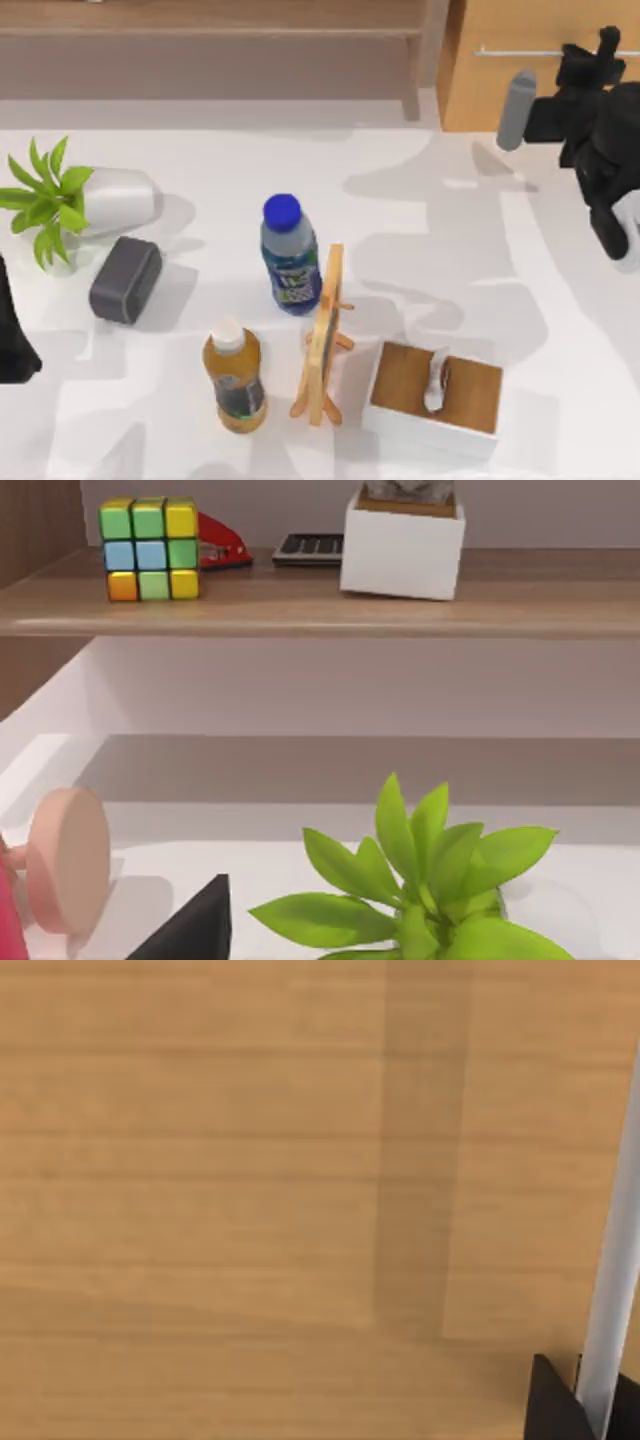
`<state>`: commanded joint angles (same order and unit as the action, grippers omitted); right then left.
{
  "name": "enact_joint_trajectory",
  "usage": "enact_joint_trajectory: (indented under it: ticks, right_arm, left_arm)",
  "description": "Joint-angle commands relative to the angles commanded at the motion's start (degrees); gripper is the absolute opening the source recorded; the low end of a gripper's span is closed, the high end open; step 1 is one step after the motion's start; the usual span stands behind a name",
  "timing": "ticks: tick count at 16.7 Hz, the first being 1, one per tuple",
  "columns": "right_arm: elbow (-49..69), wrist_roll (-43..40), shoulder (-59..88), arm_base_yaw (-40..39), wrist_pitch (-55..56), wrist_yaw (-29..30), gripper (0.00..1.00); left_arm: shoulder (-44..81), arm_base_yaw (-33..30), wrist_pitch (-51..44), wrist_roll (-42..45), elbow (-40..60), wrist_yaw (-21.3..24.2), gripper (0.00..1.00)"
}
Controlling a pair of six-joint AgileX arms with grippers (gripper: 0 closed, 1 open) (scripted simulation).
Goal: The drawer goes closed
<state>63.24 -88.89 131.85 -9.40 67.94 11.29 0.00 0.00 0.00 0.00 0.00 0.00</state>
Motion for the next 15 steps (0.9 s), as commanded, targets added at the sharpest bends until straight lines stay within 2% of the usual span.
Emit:
enact_joint_trajectory:
  ticks: [10, 15]
  right_arm:
    - [0.0, 0.0, 0.0, 0.0, 0.0, 0.0, 0.98]
    - [0.0, 0.0, 0.0, 0.0, 0.0, 0.0, 1.00]
  left_arm:
    - [0.0, 0.0, 0.0, 0.0, 0.0, 0.0, 1.00]
    - [0.0, 0.0, 0.0, 0.0, 0.0, 0.0, 1.00]
